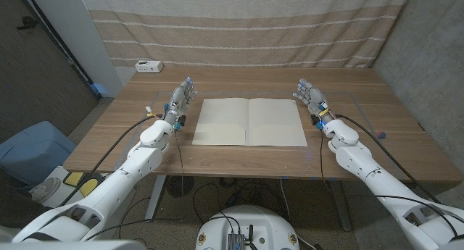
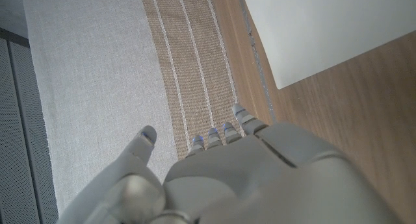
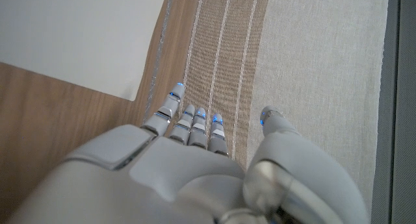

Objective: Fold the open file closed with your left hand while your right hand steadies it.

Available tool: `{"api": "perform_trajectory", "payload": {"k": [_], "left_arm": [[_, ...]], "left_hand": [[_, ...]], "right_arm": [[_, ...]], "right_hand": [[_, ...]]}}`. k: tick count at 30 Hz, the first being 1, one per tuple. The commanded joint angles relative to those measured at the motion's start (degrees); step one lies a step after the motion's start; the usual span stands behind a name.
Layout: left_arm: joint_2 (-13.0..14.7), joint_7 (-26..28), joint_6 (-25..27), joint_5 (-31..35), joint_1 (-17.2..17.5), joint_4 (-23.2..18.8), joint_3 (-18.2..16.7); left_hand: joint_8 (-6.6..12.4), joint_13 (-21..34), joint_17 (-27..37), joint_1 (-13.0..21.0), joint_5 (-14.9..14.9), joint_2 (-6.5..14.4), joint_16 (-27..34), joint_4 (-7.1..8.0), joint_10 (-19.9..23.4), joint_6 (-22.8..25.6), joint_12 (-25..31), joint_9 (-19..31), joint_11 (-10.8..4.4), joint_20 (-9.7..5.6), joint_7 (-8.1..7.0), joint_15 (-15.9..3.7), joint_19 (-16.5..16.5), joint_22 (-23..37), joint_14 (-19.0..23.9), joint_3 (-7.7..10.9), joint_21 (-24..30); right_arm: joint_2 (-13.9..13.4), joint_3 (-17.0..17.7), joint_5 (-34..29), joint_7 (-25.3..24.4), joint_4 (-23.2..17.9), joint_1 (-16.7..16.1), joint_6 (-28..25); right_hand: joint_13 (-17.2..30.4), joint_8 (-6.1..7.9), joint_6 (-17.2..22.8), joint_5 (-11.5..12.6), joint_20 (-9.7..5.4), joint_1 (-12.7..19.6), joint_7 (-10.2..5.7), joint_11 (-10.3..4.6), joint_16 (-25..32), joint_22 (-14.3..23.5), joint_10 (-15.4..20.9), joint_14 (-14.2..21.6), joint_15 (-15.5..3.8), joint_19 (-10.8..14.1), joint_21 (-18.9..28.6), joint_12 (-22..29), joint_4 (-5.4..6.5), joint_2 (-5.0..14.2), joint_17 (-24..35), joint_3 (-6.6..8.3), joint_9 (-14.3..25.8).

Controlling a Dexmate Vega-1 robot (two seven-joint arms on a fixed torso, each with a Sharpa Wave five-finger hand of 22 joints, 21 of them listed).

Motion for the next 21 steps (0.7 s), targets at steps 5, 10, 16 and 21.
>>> {"api": "perform_trajectory", "payload": {"k": [5, 10, 16, 21], "left_arm": [[-1.77, -5.98, -3.28, -2.72, -3.29, 6.00, -0.79], [-1.99, -6.55, -3.59, -2.44, -4.02, 7.19, -0.59], [-1.65, -6.24, -2.25, -2.37, -4.01, 6.59, -0.34], [-1.35, -5.46, -1.76, -2.10, -3.51, 5.30, -0.29]], "left_hand": [[0.53, 0.23, 0.10, 0.29, 0.26, -0.20, 0.37, 0.04, -0.58, -1.26, 0.30, 0.14, 0.11, -0.30, -0.08, 0.49, 0.01, 0.12, -0.73, 0.10, 0.23], [0.69, 0.22, 0.10, 0.19, 0.28, -0.25, 0.42, 0.06, -0.55, -1.04, 0.29, 0.13, 0.12, -0.23, -0.44, 0.42, 0.00, 0.12, -0.71, 0.02, 0.18], [0.89, 0.21, 0.08, 0.09, 0.32, -0.27, 0.48, 0.06, -0.39, -0.64, 0.33, 0.12, 0.40, 0.16, -1.00, 0.56, 0.10, 0.12, -0.65, -0.06, 0.17], [1.13, 0.21, 0.06, -0.02, 0.37, -0.27, 0.59, 0.06, -0.19, -0.03, 0.37, 0.13, 0.67, 1.18, -1.02, 1.07, 0.28, 0.13, -0.42, -0.14, 0.17]], "right_arm": [[2.10, 0.53, 4.86, 7.23, 2.17, 2.00, -0.39], [0.64, -0.45, 0.80, 1.48, -0.94, 1.16, -1.08], [-1.32, -1.37, -4.12, -5.35, -5.08, -0.30, -2.05], [-2.85, -1.87, -6.77, -8.95, -7.90, -1.47, -3.40]], "right_hand": [[0.21, 0.59, -0.05, 0.24, 0.06, 0.16, 0.02, 0.06, -0.17, 0.18, -0.68, -0.49, 0.69, 0.39, -0.13, 0.38, -0.55, -0.35, -0.14, -0.22, 0.27], [0.16, 1.42, 1.91, 0.52, 0.26, 0.56, -0.13, 0.92, 0.01, 0.20, 0.93, 0.37, 1.91, 0.96, -0.57, 1.22, -1.07, 1.06, -0.32, 0.23, 0.27], [0.17, 2.09, 4.77, 1.05, 0.27, 0.91, 0.31, 1.27, 0.88, 0.27, 3.50, 2.36, 2.16, 2.33, -0.99, 2.08, -1.04, 3.66, 0.01, 1.32, 0.31], [0.19, 2.34, 6.20, 1.26, 0.80, 1.07, 0.29, 1.42, 1.47, 0.30, 4.74, 3.62, 2.62, 3.13, -1.08, 2.42, -0.94, 4.16, 0.25, 1.82, 0.33]]}}
